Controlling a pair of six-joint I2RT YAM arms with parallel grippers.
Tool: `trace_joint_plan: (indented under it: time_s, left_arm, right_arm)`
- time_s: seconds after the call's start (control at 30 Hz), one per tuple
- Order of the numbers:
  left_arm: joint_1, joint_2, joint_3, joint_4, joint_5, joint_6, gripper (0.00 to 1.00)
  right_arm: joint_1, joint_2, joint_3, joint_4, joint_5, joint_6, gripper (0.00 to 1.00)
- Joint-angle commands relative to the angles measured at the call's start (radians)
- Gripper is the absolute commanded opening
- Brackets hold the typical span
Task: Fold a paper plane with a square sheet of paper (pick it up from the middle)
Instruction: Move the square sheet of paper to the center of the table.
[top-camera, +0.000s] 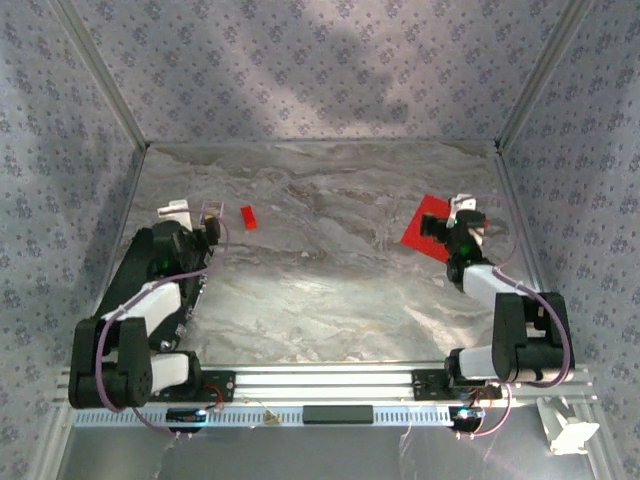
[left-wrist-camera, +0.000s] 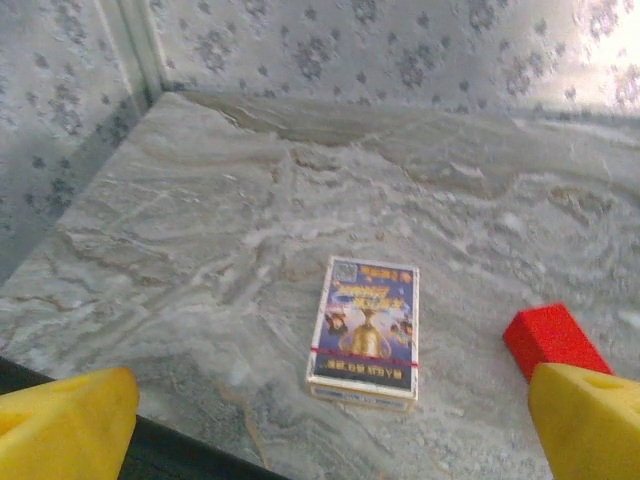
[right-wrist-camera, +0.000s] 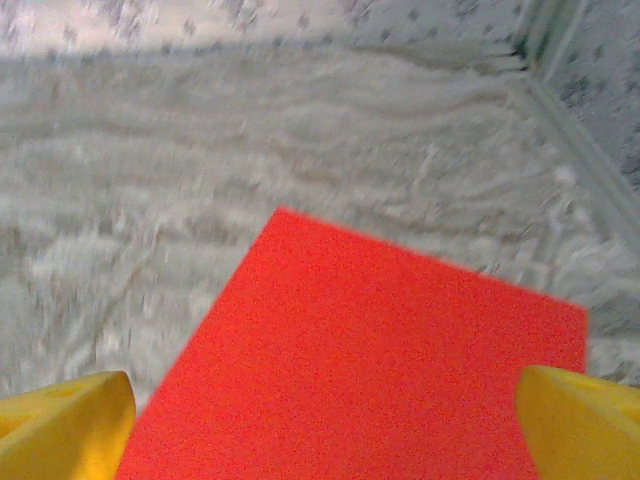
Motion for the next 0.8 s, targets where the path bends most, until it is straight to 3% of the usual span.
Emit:
trace_joint_plan:
  time_s: [0.0,0.17,0.37,0.53,0.77]
  left_arm:
    - [0.005,-0.046,0.146,-0.303,-0.061,-0.149,1.00]
    - [0.013,-0.053,0.296,-0.611,-0.022,-0.365,1.00]
    - [-0.015,-0.055,0.323,-0.607,0.262,-0.403,1.00]
    - [-0.126,-0.053,0.339,-0.602,0.344,-0.401,1.00]
    - [-0.349,-0.036,0.354,-0.630,0.291,-0.413,1.00]
  right_arm:
    - [-0.007,-0.009,0.165,-0.408,0.056,0.190,0.99]
    - [-0.058,0.062,0.249,-0.479,-0.212,0.328,0.99]
    - [-0.089,0.186,0.353,-0.562,-0.325,0.417,0.99]
    - [-0.112,0.272,0.403,-0.617,-0.332,0.455,0.99]
    - [-0.130,0.379,0.451,-0.642,-0.401,0.476,0.99]
